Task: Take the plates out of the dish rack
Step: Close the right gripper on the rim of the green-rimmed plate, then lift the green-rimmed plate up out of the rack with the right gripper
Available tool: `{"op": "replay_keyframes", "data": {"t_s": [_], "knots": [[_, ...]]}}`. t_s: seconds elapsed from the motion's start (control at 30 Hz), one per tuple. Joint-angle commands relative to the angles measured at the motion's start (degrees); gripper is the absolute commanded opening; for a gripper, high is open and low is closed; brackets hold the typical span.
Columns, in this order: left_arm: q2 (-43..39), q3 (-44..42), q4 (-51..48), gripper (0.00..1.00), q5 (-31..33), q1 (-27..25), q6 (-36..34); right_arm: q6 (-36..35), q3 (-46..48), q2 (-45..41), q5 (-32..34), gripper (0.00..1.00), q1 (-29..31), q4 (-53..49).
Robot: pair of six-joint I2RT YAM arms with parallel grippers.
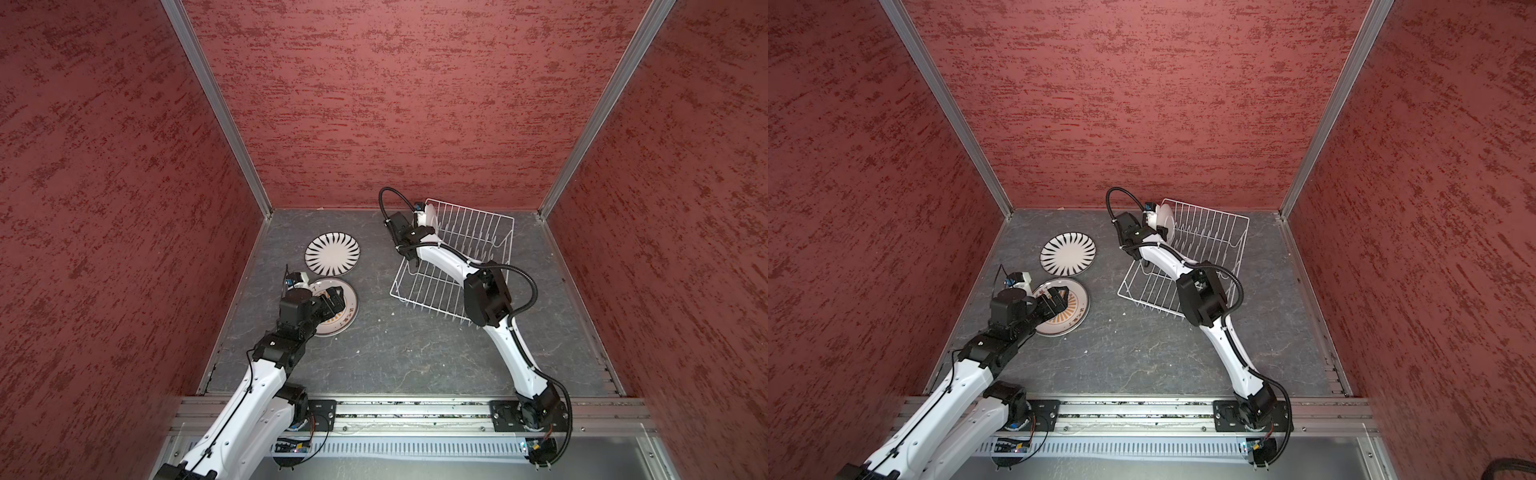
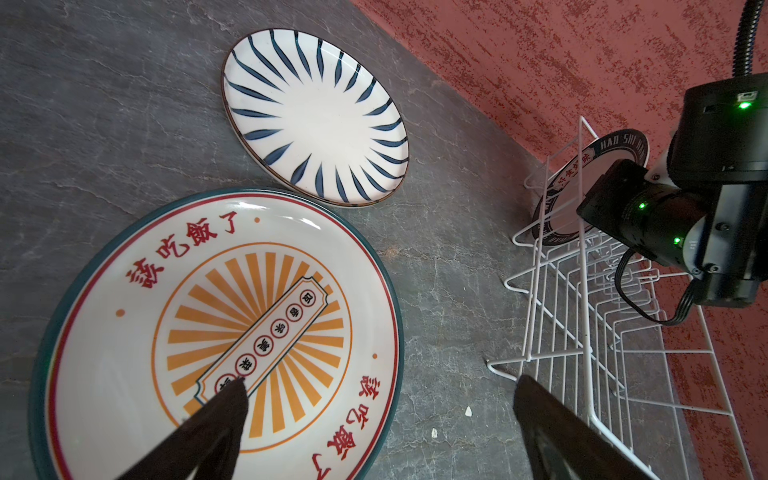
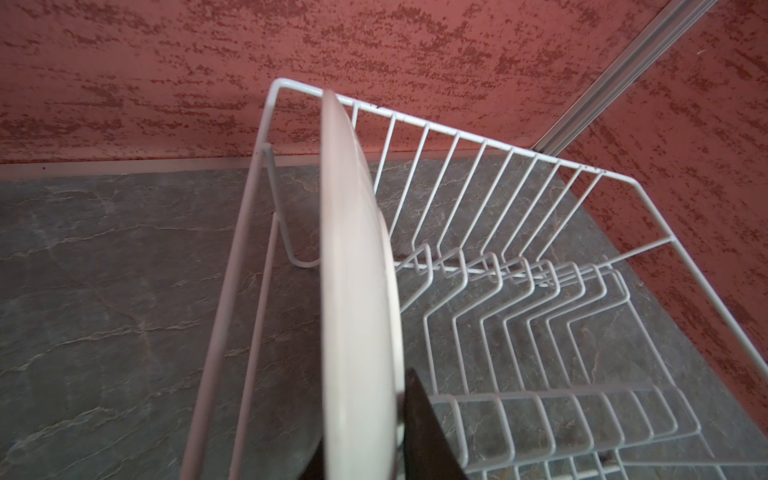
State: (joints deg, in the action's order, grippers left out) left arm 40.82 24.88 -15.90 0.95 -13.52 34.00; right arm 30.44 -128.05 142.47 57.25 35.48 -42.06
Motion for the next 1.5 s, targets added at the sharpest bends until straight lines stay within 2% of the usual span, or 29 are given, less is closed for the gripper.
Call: {"op": "replay_keyframes", "data": {"t_s": [0.0, 0.57, 0.7, 1.07, 1.47], "knots": [[-0.76, 0.08, -0.37, 0.99, -0.38, -0.19, -0.65, 1.68, -0.29, -3.21, 2.78, 0.09, -0.49, -0.29], [-0.77, 0.08, -0.10, 1.00, -0.48, -0.22, -0.63, 1.36, 0.44, -6.73, 4.69, 0.00, -0.07, -0.01], [-0.83, 0.03, -0.10, 1.00, -0.51, -0.19, -0.66, 1.63, 1.10, -7.43, 4.64, 0.00, 0.13, 0.01], [-1.18, 0.16, -0.44, 0.99, -0.34, -0.24, -0.92, 1.62, 3.16, -7.77, -0.81, 0.03, 0.11, 2.07], [-1.62, -0.19, -0.62, 0.99, -0.34, -0.12, -1.01, 0.68, 1.32, -7.56, 1.45, 0.00, 0.18, 1.38]]}}
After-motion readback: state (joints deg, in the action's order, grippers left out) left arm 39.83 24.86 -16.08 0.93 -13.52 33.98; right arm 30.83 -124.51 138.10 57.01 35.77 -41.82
